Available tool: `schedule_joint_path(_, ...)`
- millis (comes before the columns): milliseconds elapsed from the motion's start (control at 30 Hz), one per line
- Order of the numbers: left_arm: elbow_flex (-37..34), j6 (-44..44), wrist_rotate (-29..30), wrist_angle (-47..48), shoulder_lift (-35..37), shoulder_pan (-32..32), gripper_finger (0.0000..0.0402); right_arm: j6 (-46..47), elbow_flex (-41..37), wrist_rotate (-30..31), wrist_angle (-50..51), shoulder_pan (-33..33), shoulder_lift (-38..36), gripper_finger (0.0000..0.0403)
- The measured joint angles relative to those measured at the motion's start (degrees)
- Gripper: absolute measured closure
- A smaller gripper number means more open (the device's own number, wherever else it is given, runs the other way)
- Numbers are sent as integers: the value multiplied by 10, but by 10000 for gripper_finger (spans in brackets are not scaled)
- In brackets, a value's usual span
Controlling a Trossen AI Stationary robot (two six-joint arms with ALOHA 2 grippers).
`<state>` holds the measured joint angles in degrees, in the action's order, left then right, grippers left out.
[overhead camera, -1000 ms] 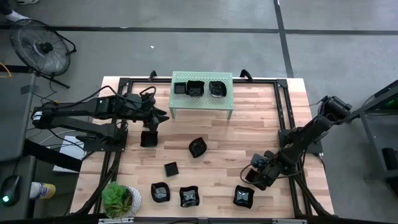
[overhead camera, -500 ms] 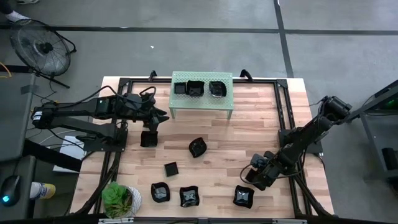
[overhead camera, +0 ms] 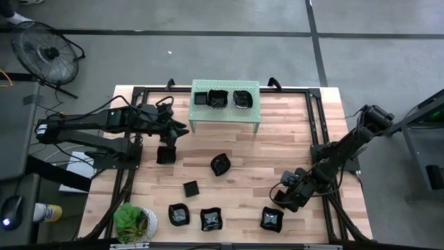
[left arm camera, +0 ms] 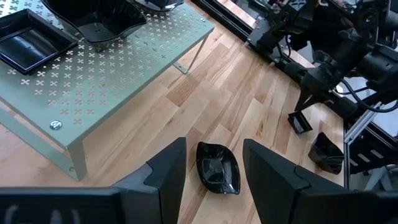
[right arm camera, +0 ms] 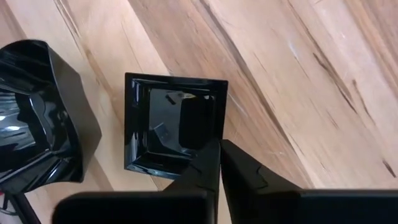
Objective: Pick & Place Mini shaped plates
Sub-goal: Stack the square shaped plate on top of the square shaped plate on the shelf
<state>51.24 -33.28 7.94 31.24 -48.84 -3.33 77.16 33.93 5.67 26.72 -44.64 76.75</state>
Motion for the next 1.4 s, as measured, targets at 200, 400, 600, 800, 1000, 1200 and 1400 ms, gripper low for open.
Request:
schedule_joint_path(200,0,0,0,1,0,0,245,-3,0,6,-1,0,0,390)
schedule_joint_path(400,0,0,0,1,0,0,245,-7,0,9,-10,0,0,347)
schedule_joint_path(600,0,0,0,1,0,0,245,-7,0,7,-8,0,1,294)
schedule_joint_path(800,0,0,0,1,0,0,245,-22,0,6,0,0,1,287)
schedule_joint_path(1000,0,-1,0,1,0,0,245,-37,0,4,-9,0,17,299)
schedule_joint_path(1200,0,-1,0,1,0,0,245,-13,0,27,-10,0,21,310)
schedule_joint_path(1400,0,0,0,1,0,0,245,-13,0,28,-13,0,21,331)
